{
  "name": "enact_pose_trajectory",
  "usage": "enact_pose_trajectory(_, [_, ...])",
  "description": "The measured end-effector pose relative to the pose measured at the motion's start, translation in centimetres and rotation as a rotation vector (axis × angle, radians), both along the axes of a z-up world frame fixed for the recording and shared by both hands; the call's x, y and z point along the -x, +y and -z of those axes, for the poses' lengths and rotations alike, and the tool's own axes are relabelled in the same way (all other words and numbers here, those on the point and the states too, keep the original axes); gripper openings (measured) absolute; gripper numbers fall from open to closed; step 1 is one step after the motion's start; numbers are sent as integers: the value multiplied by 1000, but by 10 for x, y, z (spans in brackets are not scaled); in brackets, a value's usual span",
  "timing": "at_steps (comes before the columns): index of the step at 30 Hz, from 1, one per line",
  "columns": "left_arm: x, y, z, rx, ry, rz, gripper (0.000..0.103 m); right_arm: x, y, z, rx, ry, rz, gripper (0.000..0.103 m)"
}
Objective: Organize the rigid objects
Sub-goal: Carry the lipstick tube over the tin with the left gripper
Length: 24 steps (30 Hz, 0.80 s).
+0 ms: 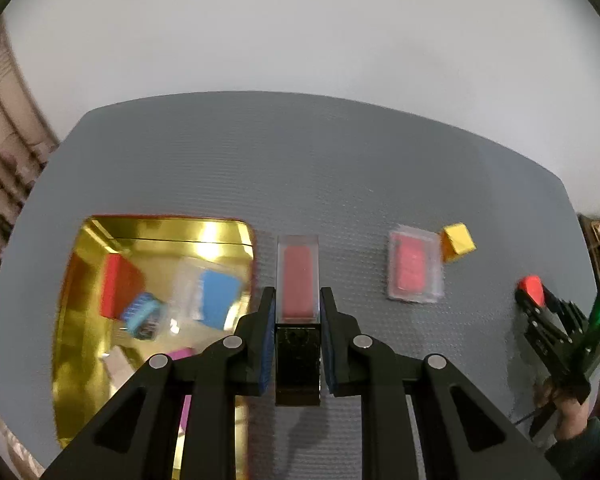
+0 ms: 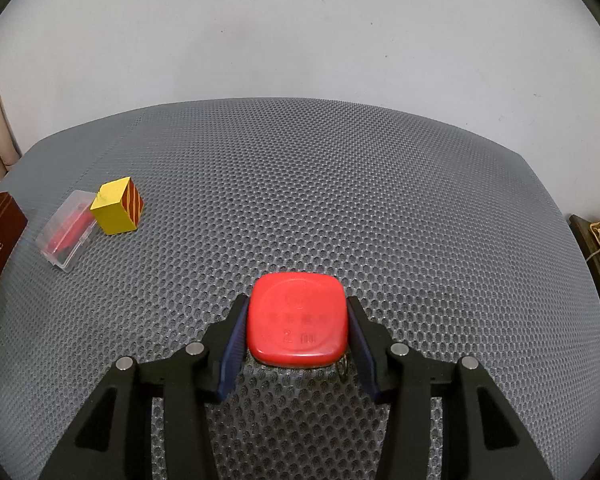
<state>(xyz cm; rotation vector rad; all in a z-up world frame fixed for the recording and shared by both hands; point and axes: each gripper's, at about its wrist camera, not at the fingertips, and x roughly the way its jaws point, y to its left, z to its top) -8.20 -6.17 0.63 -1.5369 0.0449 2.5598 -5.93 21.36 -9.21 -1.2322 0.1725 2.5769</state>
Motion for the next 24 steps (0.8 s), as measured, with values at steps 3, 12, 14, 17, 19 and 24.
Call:
enact_pose_trajectory(3, [4, -16, -1, 4, -1, -35, 17, 0, 0, 1, -1, 0, 0, 48])
enact_pose_trajectory(12, [10, -69, 4, 35, -10, -136, 17, 0, -1, 0, 0, 0, 1, 48])
enact_pose_trajectory(14, [11, -79, 6, 45, -17, -147, 17, 0, 0, -1, -1, 0, 1, 48])
enact_pose_trajectory(17, [11, -94, 12, 63, -31, -172, 17, 0, 0, -1, -1, 0, 1, 48])
enact_pose_trajectory(19, [9, -103, 16, 70, -37, -181, 17, 0, -1, -1, -1, -1, 1, 48])
enact_pose_trajectory(24, [9, -119, 22, 63, -54, -199, 17, 0, -1, -1, -1, -1, 2, 48])
